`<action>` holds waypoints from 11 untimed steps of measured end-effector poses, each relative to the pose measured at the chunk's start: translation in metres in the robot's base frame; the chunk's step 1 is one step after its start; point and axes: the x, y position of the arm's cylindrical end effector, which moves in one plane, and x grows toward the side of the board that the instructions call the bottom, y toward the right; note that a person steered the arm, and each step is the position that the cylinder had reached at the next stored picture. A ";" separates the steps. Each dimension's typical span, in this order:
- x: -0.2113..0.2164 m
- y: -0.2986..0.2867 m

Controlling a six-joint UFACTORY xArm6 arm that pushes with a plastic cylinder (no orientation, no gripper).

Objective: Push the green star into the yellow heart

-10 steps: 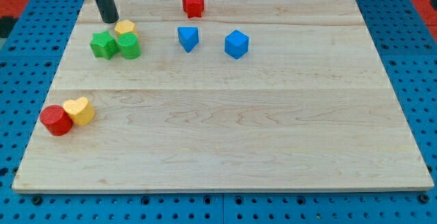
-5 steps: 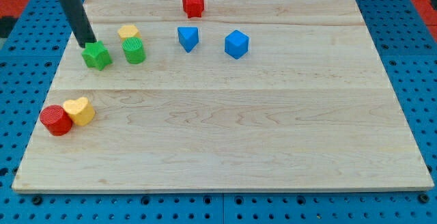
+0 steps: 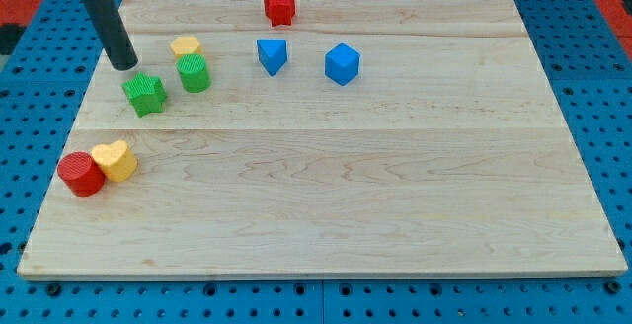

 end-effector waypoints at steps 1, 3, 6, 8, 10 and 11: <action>0.018 0.000; 0.032 -0.003; 0.006 0.004; 0.029 0.036; 0.067 0.036; 0.062 0.038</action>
